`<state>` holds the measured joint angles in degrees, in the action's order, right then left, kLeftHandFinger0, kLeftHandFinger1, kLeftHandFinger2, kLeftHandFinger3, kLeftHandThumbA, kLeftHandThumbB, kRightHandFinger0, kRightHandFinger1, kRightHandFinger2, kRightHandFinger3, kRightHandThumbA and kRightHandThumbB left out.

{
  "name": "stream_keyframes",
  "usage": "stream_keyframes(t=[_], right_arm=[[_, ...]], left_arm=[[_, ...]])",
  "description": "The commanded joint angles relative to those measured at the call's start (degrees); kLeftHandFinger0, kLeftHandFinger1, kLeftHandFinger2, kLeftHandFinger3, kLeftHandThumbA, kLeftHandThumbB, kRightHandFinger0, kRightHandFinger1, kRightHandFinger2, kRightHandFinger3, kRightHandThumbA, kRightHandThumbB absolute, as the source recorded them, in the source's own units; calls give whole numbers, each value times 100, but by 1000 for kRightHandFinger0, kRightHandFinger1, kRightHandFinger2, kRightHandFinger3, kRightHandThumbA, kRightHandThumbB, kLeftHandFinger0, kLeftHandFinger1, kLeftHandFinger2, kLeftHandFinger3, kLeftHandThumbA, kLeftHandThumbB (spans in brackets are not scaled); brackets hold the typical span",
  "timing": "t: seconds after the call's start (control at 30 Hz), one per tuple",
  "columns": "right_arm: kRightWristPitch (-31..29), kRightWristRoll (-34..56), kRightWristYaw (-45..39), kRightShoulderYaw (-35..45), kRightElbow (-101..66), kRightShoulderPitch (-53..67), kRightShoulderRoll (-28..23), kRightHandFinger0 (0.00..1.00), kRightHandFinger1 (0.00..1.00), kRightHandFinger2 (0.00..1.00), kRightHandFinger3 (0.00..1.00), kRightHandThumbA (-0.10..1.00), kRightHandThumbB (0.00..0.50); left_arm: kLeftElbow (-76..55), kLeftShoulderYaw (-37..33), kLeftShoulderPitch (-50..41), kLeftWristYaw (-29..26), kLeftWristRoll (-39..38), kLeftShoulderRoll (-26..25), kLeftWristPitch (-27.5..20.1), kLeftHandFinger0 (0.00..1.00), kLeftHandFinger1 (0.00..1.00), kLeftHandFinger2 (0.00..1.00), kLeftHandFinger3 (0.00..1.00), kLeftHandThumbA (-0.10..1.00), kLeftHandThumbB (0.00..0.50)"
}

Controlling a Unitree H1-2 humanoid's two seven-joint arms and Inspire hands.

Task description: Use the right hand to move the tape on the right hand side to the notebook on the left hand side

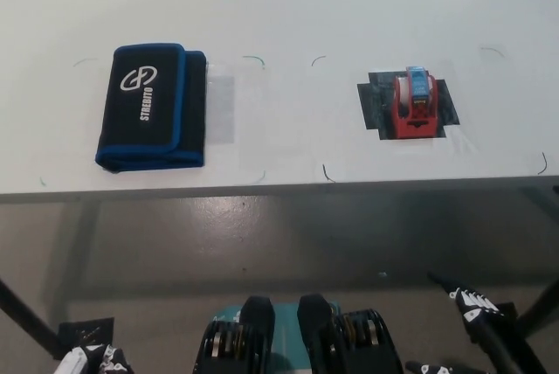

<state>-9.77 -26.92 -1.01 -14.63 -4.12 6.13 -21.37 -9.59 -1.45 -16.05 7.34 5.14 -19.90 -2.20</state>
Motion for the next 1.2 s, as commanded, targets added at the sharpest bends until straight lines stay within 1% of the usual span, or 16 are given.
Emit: stream_keyframes(t=[0.0, 0.17, 0.23, 0.3, 0.33, 0.47, 0.57, 0.63, 0.67, 0.7, 0.73, 0.9, 0.97, 1.07, 1.13, 1.17], right_arm=[[-282, -57, 131, 174, -336, -94, 29, 1000, 1000, 1000, 1000, 919, 327], [-110, -200, 117, 338, -642, -204, 81, 1000, 1000, 1000, 1000, 894, 309], [29, -115, 12, 472, -764, -393, 41, 1000, 1000, 1000, 1000, 899, 316], [58, -129, 10, 605, -816, -600, 9, 1000, 1000, 1000, 1000, 887, 339], [94, -152, 0, 680, -840, -732, -23, 1000, 1000, 1000, 1000, 913, 352], [273, -131, -35, 963, -909, -1223, -85, 1000, 1000, 1000, 1000, 910, 347], [631, 4, -215, 1207, -954, -1813, -122, 1000, 1000, 1000, 1000, 825, 353], [773, 62, -322, 1255, -953, -2020, -124, 1000, 1000, 1000, 1000, 811, 351], [838, 95, -372, 1276, -934, -2132, -128, 1000, 1000, 1000, 1000, 811, 336], [960, 169, -463, 1308, -855, -2359, -141, 1000, 1000, 1000, 1000, 799, 354], [1219, 329, -663, 1333, -699, -2713, -190, 1000, 1000, 1000, 1000, 796, 350], [1604, 426, -1043, 1289, -113, -3543, -340, 1000, 1000, 1000, 1000, 809, 352], [1640, 489, -1126, 1258, 214, -3845, -372, 1000, 1000, 1000, 1000, 815, 339], [1828, 612, -1267, 1232, 632, -4279, -327, 1000, 1000, 1000, 1000, 848, 362], [1846, 773, -1298, 1255, 948, -4563, -243, 1000, 1000, 1000, 1000, 848, 397], [1858, 784, -1310, 1239, 1065, -4686, -220, 1000, 1000, 1000, 1000, 847, 396]], left_arm=[[-168, 25, 20, 124, 13, -129, -241, 262, 204, 232, 392, 266, 20], [-157, 44, -68, 117, 15, -131, -273, 272, 216, 247, 400, 235, 16], [-142, 36, -22, 134, -19, -103, -240, 279, 220, 251, 402, 234, 18], [-84, 28, 25, 135, -26, -84, -297, 277, 216, 249, 408, 221, 12], [-65, 25, 34, 133, -9, -83, -319, 274, 214, 247, 408, 219, 4], [7, 16, 113, 150, 0, -71, -378, 265, 208, 240, 403, 219, 9], [27, 2, 167, 183, -10, -61, -348, 251, 198, 228, 399, 213, 8], [36, 8, 168, 189, -35, -55, -346, 250, 199, 230, 399, 208, 9], [70, 7, 176, 191, -32, -63, -385, 253, 204, 235, 400, 216, 5], [81, 5, 181, 187, -11, -69, -401, 255, 207, 237, 399, 243, 12], [69, 0, 186, 181, 25, -76, -396, 255, 208, 236, 399, 265, 9], [80, 6, 194, 189, -12, -64, -381, 260, 210, 241, 402, 256, 18], [40, 1, 134, 179, 22, -63, -384, 252, 204, 236, 402, 255, 19], [4, -8, 141, 182, 76, -80, -321, 254, 202, 238, 407, 270, 7], [37, -17, 141, 214, 19, -89, -406, 255, 201, 238, 408, 272, 6], [45, -17, 143, 218, 7, -90, -416, 256, 203, 238, 407, 275, 6]])
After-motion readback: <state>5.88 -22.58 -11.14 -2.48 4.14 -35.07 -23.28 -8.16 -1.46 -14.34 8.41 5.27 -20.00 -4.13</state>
